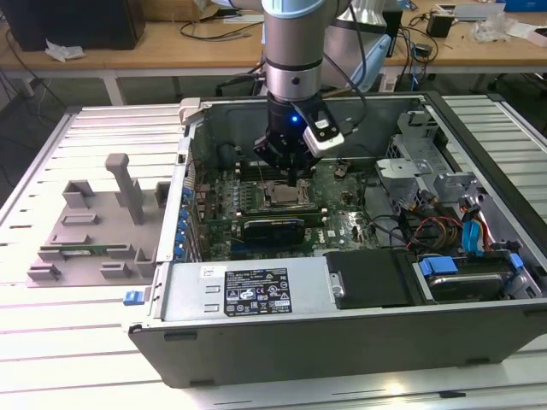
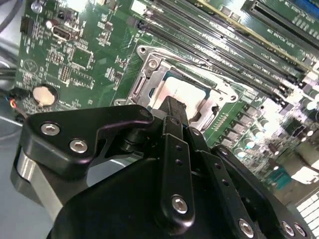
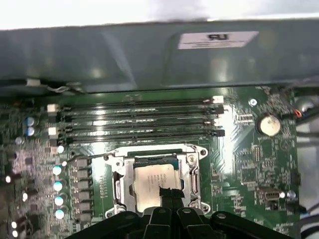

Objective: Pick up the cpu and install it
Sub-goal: 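Close the cpu cover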

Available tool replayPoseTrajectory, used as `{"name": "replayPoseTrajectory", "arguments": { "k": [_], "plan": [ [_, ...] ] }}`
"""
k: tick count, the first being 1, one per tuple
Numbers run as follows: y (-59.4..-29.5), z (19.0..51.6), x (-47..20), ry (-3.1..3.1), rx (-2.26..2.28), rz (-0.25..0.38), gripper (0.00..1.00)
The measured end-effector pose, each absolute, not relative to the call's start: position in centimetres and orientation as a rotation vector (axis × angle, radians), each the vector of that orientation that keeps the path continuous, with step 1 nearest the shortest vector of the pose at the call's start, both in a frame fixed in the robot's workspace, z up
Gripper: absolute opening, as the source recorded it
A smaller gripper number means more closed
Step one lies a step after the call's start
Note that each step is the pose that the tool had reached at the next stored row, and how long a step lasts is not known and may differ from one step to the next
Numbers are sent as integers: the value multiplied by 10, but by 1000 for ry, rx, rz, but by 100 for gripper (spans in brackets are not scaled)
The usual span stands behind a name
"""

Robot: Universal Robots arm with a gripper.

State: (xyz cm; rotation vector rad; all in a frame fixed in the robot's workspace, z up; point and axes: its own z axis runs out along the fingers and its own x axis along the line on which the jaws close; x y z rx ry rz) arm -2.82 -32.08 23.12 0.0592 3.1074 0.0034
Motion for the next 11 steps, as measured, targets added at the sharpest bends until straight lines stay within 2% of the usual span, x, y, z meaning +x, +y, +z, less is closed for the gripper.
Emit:
{"name": "replayPoseTrajectory", "arguments": {
  "k": [11],
  "plan": [
    [-323, 224, -45, 3108, 37, 4, 11]
  ]
}}
